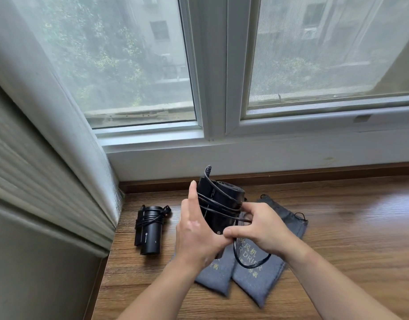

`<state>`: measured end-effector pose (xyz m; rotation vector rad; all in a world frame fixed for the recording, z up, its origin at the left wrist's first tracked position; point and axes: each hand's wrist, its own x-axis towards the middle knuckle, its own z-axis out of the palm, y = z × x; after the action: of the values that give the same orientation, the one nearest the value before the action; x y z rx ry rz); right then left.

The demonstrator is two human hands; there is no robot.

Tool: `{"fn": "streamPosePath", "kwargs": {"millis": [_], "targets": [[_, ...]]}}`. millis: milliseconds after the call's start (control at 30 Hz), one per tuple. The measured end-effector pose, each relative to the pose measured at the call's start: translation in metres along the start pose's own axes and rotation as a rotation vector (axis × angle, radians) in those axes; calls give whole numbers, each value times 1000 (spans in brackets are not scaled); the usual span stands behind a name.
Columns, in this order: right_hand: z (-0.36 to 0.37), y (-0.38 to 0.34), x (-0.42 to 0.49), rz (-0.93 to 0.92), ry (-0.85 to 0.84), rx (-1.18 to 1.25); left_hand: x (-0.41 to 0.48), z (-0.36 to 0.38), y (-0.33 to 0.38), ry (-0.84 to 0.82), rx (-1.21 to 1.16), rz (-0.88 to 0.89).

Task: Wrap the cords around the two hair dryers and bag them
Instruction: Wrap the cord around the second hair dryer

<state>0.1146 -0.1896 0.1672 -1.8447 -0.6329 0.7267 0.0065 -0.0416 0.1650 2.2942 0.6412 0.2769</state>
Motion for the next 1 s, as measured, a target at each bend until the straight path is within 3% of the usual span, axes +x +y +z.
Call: {"fn": "streamPosePath", "kwargs": {"millis": [133, 367, 467, 667, 800, 1000], "targets": [[-12, 0, 1, -16, -87, -7, 4, -7, -11, -107, -112, 6], [-15, 1, 2, -44, -226, 207, 7, -15, -18, -382, -407, -19], [-10, 2, 1, -44, -218, 248, 10, -15, -24, -445, -480, -28], [3, 2, 1, -8, -27, 187, 5, -6, -3, -331, -262, -14], [3, -1, 2, -33, -24, 130, 3, -1, -2, -212, -252, 80], [-10, -2, 7, -47, -114, 138, 7, -15, -2, -230, -339, 43]]}}
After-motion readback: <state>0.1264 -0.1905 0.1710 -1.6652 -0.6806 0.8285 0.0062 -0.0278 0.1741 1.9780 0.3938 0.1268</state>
